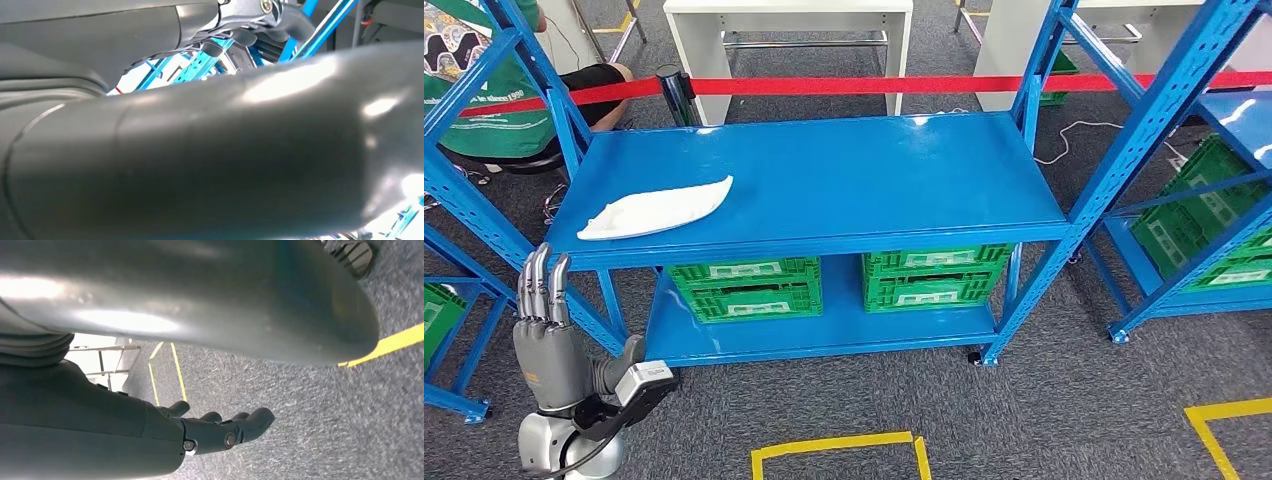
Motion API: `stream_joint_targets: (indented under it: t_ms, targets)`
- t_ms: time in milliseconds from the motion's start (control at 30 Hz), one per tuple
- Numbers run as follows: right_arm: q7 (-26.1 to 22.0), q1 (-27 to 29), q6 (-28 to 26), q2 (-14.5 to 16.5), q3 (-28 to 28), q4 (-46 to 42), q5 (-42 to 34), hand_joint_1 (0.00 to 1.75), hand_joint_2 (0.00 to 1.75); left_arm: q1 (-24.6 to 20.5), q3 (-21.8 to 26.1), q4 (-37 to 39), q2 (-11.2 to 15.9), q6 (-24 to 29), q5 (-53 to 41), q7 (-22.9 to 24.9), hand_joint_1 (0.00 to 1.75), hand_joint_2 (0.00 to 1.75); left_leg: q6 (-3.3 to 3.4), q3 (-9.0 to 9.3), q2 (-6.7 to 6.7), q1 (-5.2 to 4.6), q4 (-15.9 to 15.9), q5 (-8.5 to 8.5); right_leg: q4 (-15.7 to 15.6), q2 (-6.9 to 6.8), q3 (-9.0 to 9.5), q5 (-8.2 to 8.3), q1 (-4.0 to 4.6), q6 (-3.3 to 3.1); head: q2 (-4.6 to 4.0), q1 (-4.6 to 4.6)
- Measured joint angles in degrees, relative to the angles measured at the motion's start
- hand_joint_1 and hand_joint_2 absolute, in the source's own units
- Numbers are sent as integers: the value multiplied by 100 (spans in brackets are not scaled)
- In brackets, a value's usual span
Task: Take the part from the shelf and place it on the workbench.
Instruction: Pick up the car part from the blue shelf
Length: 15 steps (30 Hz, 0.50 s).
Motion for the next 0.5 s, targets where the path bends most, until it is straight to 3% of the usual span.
stream_joint_targets:
  t_ms: [67, 100, 133, 167, 233, 267, 433, 500]
  targets:
    - [-1, 2, 9, 1, 0, 1, 0, 0, 0, 0, -16, -1, -1, 0, 24, -1, 0, 0, 49, 20, 3, -11, -3, -42, 733, -8, -459, -293, -8, 51, 0, 5]
    - [-1, 7, 14, 1, -1, 1, 0, 0, 0, 5, -26, -2, -1, 0, 36, -2, 0, 0, 61, 26, -1, -16, 1, -62, 1024, -8, -676, -347, -12, 64, -1, 5]
    - [0, 11, 20, 1, -2, 1, 0, 0, 0, 13, -34, -9, -1, 0, 49, -2, 0, 0, 64, 38, -10, -20, 5, -81, 1136, -8, -811, -287, -13, 70, -1, 5]
    - [1, 14, 29, 1, -4, 1, -2, 0, 0, 23, -41, -22, 0, 0, 62, -1, 0, 0, 60, 56, -20, -21, 12, -100, 1026, -8, -837, -110, -15, 68, -1, 5]
    - [0, 12, 46, 1, -10, 1, -6, 0, 0, 42, -47, -62, 1, 0, 86, -1, 0, 0, 42, 98, -36, -20, 29, -132, 429, -12, -662, 354, -16, 52, 0, 7]
    - [-1, 10, 51, 1, -12, 1, -8, 0, 0, 47, -48, -76, 1, 0, 94, -2, 0, 0, 35, 110, -39, -20, 35, -142, 194, -13, -575, 505, -17, 46, 0, 7]
    - [-1, 8, 52, 1, -14, 1, -9, 0, 0, 50, -50, -88, 1, 0, 99, -2, 0, 0, 28, 118, -40, -20, 42, -150, -18, -17, -491, 617, -18, 39, -1, 7]
    - [-7, 3, 55, 2, -20, 1, -14, 0, 0, 49, -52, -109, 4, 0, 114, -1, 0, 0, -2, 120, -49, -43, 66, -170, -196, -20, -439, 664, -7, -3, -1, 5]
